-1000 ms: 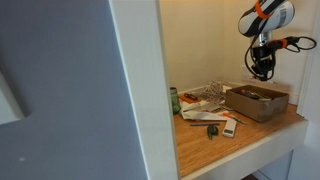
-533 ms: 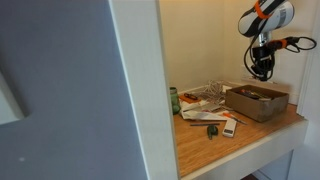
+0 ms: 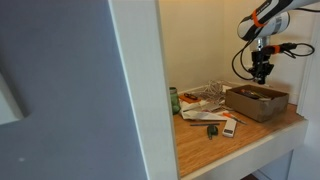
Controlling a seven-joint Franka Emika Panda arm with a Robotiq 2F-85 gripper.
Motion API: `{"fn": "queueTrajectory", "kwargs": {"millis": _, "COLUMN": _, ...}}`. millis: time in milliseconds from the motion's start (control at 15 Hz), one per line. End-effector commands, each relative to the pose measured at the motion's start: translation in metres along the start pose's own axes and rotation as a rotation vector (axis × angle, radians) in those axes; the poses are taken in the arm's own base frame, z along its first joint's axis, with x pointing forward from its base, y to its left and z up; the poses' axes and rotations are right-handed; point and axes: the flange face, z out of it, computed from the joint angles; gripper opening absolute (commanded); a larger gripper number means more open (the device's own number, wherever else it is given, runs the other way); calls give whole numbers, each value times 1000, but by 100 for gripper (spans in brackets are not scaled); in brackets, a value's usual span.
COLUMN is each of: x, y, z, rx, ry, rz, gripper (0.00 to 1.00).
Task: Pick up the green pencil and put it in the cardboard box, pick up the white pencil and put it in the cardboard box
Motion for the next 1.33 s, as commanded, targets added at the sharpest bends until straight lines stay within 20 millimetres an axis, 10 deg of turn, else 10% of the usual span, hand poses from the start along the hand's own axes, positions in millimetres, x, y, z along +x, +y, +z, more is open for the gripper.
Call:
{"fn": "queueTrajectory", "kwargs": {"millis": 0, "x": 23, "y": 13, "z": 18, "rx": 40, "ry": 11, "rz": 106, "gripper": 2}}
{"fn": "queueTrajectory", "kwargs": {"millis": 1267, "x": 47, "y": 28, "z": 66, "rx": 26, "ry": 37, "rz": 234, "gripper": 2}}
